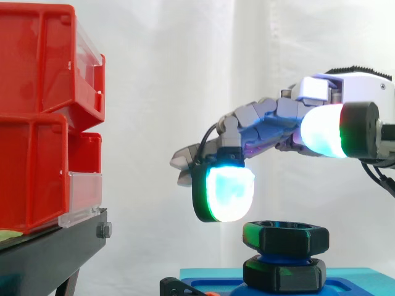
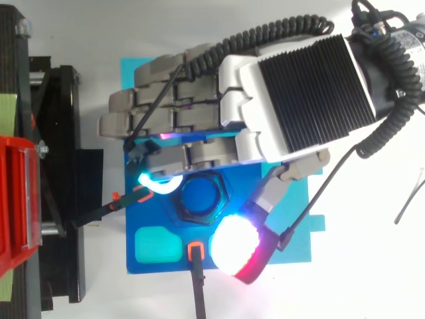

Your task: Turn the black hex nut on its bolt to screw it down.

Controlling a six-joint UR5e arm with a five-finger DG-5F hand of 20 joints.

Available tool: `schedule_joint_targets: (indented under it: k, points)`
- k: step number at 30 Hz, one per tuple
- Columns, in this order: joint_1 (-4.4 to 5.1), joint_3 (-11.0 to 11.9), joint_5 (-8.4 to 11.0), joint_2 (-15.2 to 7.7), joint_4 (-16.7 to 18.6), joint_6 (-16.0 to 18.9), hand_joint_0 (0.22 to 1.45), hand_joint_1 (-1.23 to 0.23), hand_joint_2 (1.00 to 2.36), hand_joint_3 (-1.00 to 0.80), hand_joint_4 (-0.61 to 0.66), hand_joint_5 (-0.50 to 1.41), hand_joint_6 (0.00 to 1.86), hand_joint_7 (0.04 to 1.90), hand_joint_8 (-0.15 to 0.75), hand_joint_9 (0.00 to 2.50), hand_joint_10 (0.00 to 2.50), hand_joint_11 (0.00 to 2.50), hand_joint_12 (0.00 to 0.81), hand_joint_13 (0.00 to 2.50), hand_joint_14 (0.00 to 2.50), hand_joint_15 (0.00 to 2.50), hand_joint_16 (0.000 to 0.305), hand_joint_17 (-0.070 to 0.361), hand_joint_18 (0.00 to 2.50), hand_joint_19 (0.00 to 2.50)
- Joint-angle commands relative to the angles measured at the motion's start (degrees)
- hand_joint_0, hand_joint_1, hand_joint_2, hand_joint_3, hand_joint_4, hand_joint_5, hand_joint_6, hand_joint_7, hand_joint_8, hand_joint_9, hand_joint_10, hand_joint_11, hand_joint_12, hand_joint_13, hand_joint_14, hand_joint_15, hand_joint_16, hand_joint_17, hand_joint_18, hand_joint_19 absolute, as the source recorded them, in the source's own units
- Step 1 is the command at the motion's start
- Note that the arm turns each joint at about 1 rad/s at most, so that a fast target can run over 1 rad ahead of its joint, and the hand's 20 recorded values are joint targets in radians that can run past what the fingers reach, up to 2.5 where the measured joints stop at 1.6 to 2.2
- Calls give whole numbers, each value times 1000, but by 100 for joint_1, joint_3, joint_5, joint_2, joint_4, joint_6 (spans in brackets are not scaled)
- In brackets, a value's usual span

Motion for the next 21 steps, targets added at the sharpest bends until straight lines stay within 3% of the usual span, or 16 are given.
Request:
schedule_joint_targets:
  k: [1,4,8,11,12,15,21]
  points:
    - [86,0,150,-4,101,36,493,-151,1000,-500,256,-106,581,1183,292,468,0,53,396,557,3,103,60,135,588,254]
    - [182,0,352,-4,110,36,493,-151,1000,-500,261,-105,575,1187,292,468,0,53,397,556,4,105,60,135,585,261]
    - [253,9,448,-4,110,36,493,-155,1000,-500,268,-101,558,1207,293,468,1,46,396,556,3,106,60,135,585,261]
    - [385,0,615,-4,145,28,494,-157,1000,-500,266,-99,542,1227,293,468,0,53,396,557,4,107,60,134,589,261]
    - [385,0,615,-4,145,28,494,-157,1000,-500,268,-98,536,1241,292,468,2,45,398,556,4,106,60,134,588,261]
    - [534,0,897,-4,57,-8,494,-157,1000,-500,254,-97,531,1242,293,468,0,53,397,555,4,106,60,134,581,255]
    - [613,0,914,-4,-101,-25,494,-157,1000,-500,256,-96,519,1255,292,468,1,45,395,549,4,105,60,134,583,254]
